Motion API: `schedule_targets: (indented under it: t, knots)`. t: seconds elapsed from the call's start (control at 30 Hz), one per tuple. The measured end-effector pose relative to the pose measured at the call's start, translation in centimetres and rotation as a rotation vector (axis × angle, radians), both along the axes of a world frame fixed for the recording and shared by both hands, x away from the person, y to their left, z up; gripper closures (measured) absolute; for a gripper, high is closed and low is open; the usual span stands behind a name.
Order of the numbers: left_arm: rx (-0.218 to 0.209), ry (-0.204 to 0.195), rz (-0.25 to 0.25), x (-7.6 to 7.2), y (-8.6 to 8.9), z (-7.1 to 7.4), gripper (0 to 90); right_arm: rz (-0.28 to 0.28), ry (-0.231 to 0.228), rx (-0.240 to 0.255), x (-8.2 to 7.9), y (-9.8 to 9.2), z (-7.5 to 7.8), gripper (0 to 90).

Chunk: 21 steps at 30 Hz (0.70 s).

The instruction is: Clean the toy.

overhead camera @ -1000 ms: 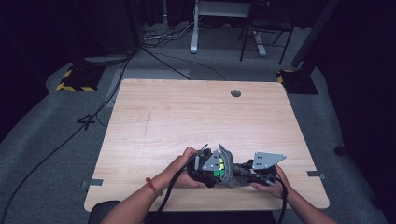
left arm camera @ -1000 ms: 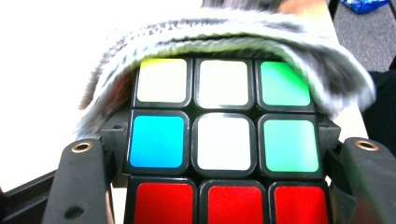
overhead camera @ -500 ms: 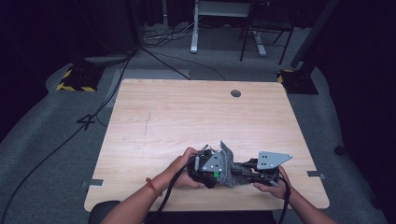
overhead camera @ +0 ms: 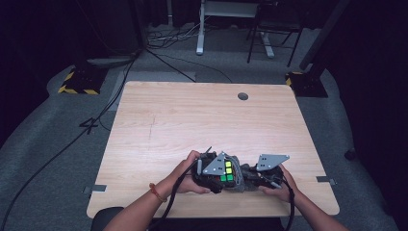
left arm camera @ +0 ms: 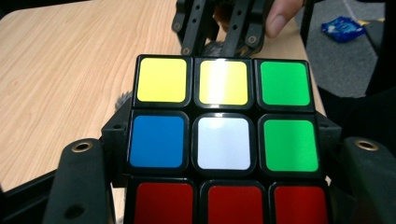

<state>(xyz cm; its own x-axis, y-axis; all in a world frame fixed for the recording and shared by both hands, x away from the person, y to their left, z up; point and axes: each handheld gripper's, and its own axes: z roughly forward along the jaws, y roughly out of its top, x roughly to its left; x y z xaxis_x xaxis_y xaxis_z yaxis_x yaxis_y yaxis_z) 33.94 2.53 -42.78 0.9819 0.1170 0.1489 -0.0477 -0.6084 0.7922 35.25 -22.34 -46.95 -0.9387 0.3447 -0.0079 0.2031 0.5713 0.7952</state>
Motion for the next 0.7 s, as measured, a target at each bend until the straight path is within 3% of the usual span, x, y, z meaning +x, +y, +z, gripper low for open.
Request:
schedule_targets:
  t: [0.03,0.1,0.13,0.27,0.37,0.53,0.7]
  knots:
    - [0.002,-0.005,-0.001,0.0,0.0,0.0,33.4,0.003,-0.002,0.001,0.0,0.0,0.0,78.3]
    - [-0.002,0.004,-0.001,0.1,-0.1,-0.2,33.4,0.040,0.028,0.071,-0.1,-0.1,0.3,78.3]
    - [0.002,0.000,0.005,0.1,-0.2,-0.3,33.3,0.055,0.020,0.096,-0.3,-0.1,0.6,78.4]
    - [-0.015,0.006,0.007,0.2,0.0,-0.3,33.2,0.060,0.019,0.136,-0.5,-0.4,1.1,78.4]
    - [0.016,0.003,0.011,0.3,-0.2,-0.6,32.8,0.055,0.037,0.165,-0.4,-0.7,1.0,78.5]
    - [0.040,0.003,0.023,0.3,-0.4,-0.8,33.0,0.056,0.021,0.179,-0.7,-1.1,1.3,78.5]
    - [0.107,-0.005,0.048,0.5,-0.7,-1.6,33.0,0.076,0.002,0.222,-1.3,-1.3,1.9,78.6]
